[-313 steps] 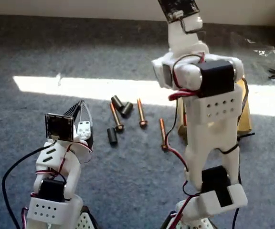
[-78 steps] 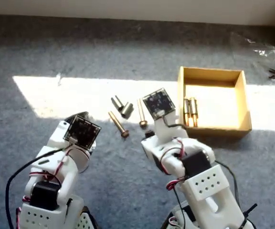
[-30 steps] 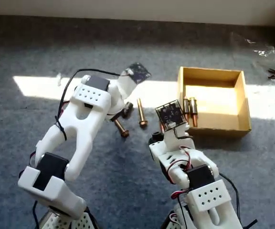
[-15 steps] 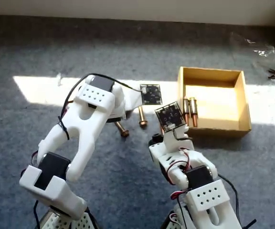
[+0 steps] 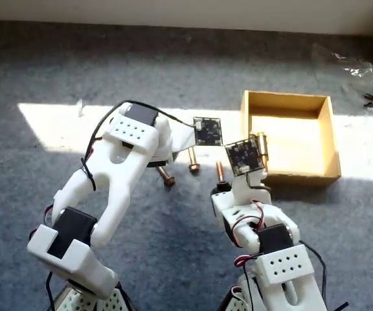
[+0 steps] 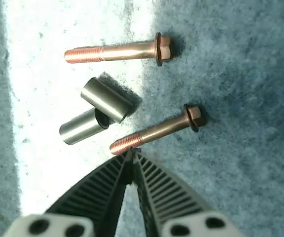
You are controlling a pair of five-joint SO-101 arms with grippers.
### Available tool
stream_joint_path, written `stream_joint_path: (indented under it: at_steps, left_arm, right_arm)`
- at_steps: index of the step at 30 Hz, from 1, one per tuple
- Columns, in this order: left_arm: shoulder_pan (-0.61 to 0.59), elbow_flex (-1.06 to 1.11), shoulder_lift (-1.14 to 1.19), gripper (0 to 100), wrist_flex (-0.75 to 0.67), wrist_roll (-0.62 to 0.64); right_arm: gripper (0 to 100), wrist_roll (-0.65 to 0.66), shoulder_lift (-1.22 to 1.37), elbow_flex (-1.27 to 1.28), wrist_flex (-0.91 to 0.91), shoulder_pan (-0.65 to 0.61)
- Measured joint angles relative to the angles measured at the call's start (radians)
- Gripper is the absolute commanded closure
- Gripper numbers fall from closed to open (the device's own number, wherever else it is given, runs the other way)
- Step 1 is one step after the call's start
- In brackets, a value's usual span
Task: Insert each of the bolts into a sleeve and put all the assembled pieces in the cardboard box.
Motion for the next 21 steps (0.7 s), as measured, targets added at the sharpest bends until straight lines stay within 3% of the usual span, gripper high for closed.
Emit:
stream_joint_path:
  at_steps: [5, 13, 21]
  left_arm:
    - [0.000, 0.015, 0.000, 98, 0.000, -0.012]
    - [0.015, 0.083, 0.000, 98, 0.000, -0.150]
    - [0.041, 0.084, 0.000, 84, 0.000, -0.212]
  right_arm:
    - [99.4, -0.002, -0.046, 0.000, 0.021, 0.005]
    - [99.5, -0.002, -0.377, 0.130, 0.144, 0.011]
    - [99.5, -0.002, -0.400, 0.147, 0.155, 0.006]
